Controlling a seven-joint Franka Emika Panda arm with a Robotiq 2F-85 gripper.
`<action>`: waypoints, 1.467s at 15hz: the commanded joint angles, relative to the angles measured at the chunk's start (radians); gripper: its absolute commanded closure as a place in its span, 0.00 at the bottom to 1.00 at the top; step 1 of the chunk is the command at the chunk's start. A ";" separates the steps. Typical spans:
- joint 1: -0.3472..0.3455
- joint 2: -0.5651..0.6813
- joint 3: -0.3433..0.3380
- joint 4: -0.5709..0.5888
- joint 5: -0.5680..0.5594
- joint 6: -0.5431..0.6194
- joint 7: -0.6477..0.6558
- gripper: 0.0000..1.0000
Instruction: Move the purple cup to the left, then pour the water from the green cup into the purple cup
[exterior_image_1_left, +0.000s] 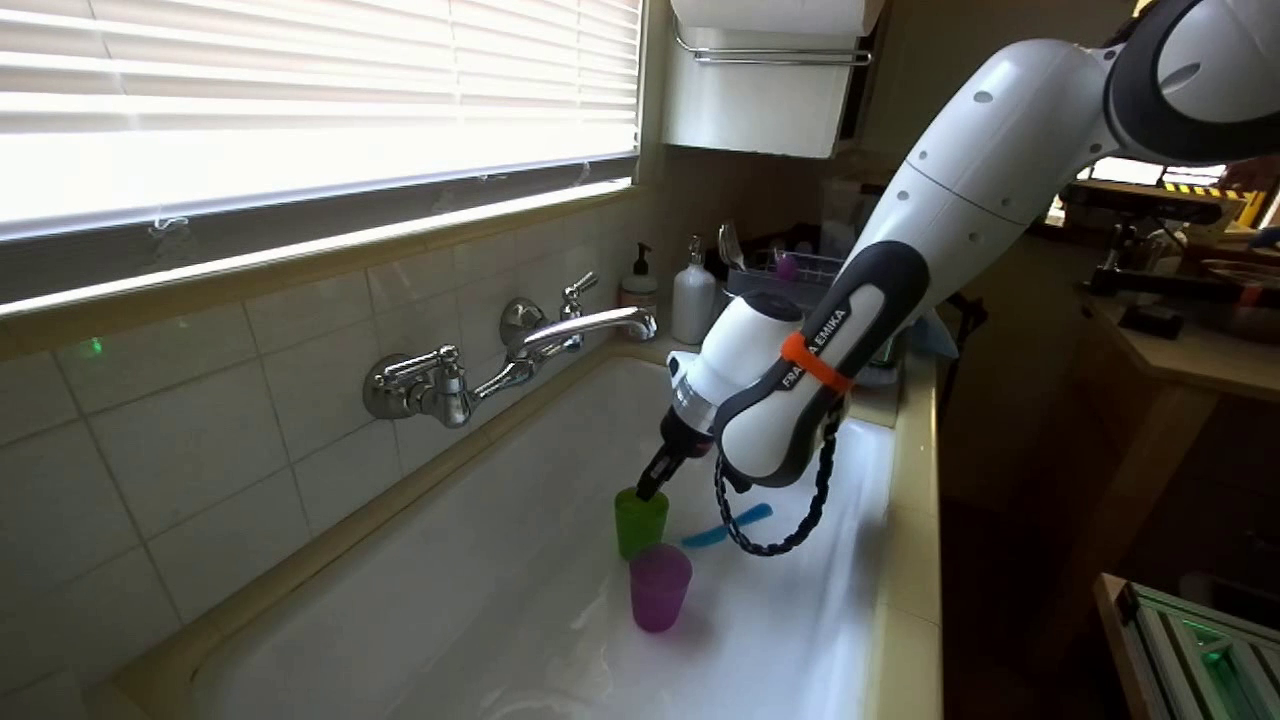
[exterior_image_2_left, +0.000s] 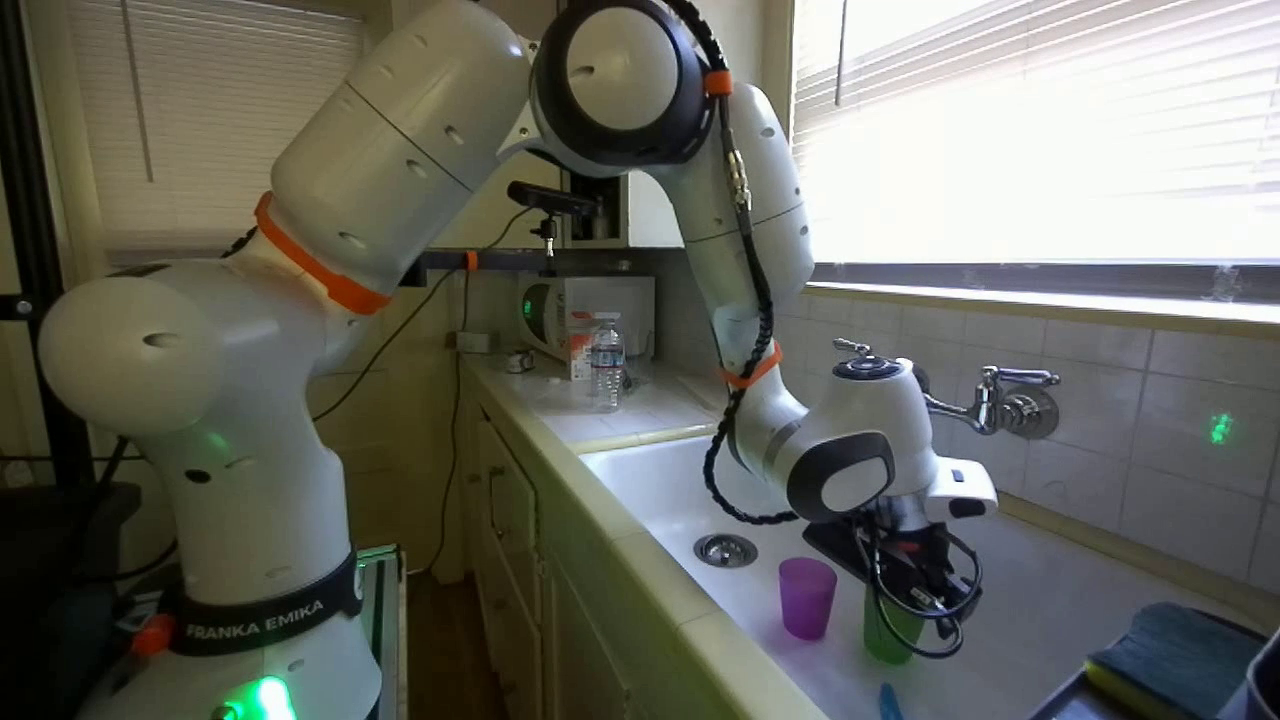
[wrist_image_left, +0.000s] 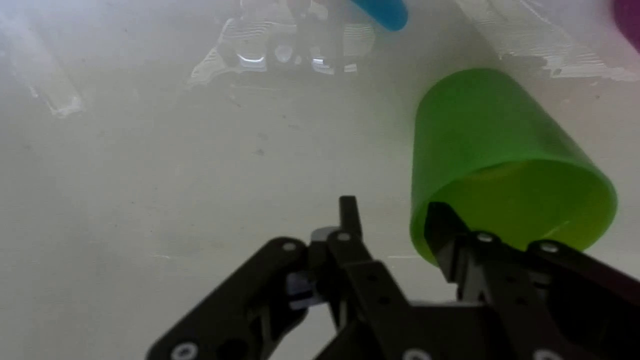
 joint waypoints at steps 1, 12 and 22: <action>-0.024 0.046 0.021 0.035 -0.005 0.002 -0.018 0.39; -0.055 0.068 0.071 0.055 -0.009 -0.006 -0.039 1.00; -0.053 0.000 0.077 0.007 -0.025 -0.046 -0.088 0.98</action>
